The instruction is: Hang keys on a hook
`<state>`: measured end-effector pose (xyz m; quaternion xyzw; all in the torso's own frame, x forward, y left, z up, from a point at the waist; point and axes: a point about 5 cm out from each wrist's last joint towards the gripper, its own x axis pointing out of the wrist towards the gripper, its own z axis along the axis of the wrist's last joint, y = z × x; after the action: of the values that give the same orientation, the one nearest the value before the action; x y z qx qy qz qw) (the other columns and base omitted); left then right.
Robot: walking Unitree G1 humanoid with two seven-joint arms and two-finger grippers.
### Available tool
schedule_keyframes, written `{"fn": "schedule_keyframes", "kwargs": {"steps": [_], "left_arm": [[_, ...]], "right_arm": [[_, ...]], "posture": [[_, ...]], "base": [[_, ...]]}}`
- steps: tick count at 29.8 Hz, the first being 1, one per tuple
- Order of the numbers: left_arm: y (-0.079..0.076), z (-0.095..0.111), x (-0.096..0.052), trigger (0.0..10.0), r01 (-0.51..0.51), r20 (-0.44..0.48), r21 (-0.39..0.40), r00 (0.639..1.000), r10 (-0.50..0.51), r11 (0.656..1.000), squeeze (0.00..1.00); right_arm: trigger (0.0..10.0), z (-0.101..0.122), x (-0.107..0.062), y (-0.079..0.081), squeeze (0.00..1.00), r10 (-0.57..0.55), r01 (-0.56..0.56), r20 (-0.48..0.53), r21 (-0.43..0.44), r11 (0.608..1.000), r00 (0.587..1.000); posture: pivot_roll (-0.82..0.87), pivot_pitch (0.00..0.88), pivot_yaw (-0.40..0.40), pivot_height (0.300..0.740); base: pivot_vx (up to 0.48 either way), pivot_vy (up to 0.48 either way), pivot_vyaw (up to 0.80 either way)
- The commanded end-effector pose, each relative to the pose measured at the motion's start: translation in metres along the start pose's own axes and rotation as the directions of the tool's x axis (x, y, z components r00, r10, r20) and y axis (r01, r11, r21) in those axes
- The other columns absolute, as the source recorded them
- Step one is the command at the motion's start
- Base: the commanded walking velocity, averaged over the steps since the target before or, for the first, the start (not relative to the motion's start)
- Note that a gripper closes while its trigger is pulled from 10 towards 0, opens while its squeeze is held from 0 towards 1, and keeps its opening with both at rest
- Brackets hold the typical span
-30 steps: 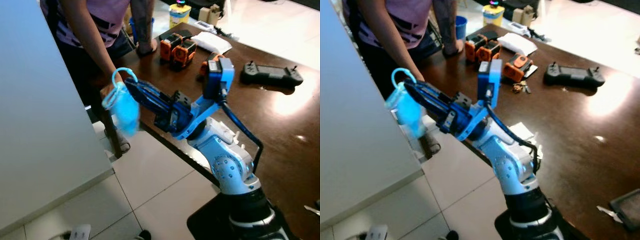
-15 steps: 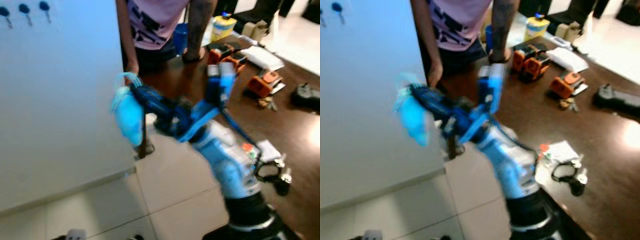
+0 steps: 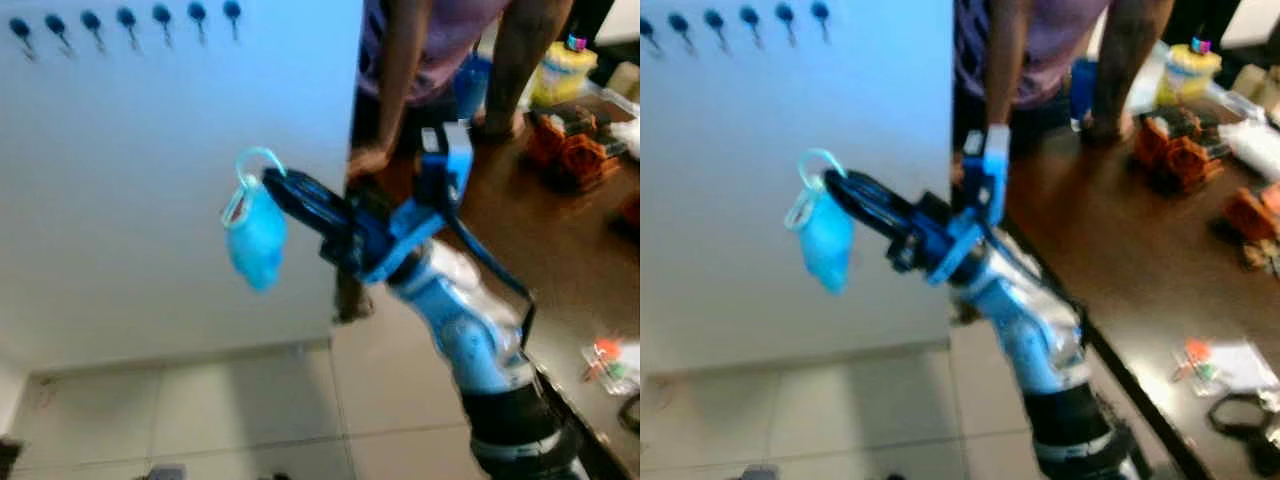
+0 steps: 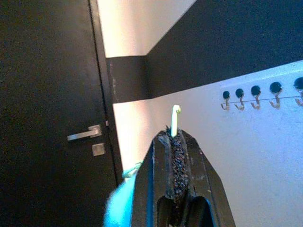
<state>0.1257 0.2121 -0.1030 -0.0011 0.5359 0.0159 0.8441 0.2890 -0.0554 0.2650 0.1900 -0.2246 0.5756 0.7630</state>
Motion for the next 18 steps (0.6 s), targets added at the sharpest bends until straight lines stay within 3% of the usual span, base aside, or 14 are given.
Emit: {"fn": "schedule_keyframes", "kwargs": {"steps": [1,18], "left_arm": [[0.0008,-0.005,-0.0008,10.0,0.002,-0.017,0.008,1.0,-0.002,1.0,0.0],[-0.001,-0.0073,-0.0009,10.0,0.013,-0.022,0.017,1.0,-0.013,1.0,0.0]], "right_arm": [[10.0,-0.0011,0.0023,-0.0045,0.0,-0.062,0.062,0.013,0.009,0.998,0.998],[10.0,0.0074,-0.0032,-0.0062,0.0,-0.067,0.066,0.044,0.022,0.998,0.997]], "posture": [[0.0,0.018,0.067,0.74],[-0.02,0.033,0.077,0.74]], "base": [[0.311,0.0,0.0],[0.332,0.0,0.0]]}}
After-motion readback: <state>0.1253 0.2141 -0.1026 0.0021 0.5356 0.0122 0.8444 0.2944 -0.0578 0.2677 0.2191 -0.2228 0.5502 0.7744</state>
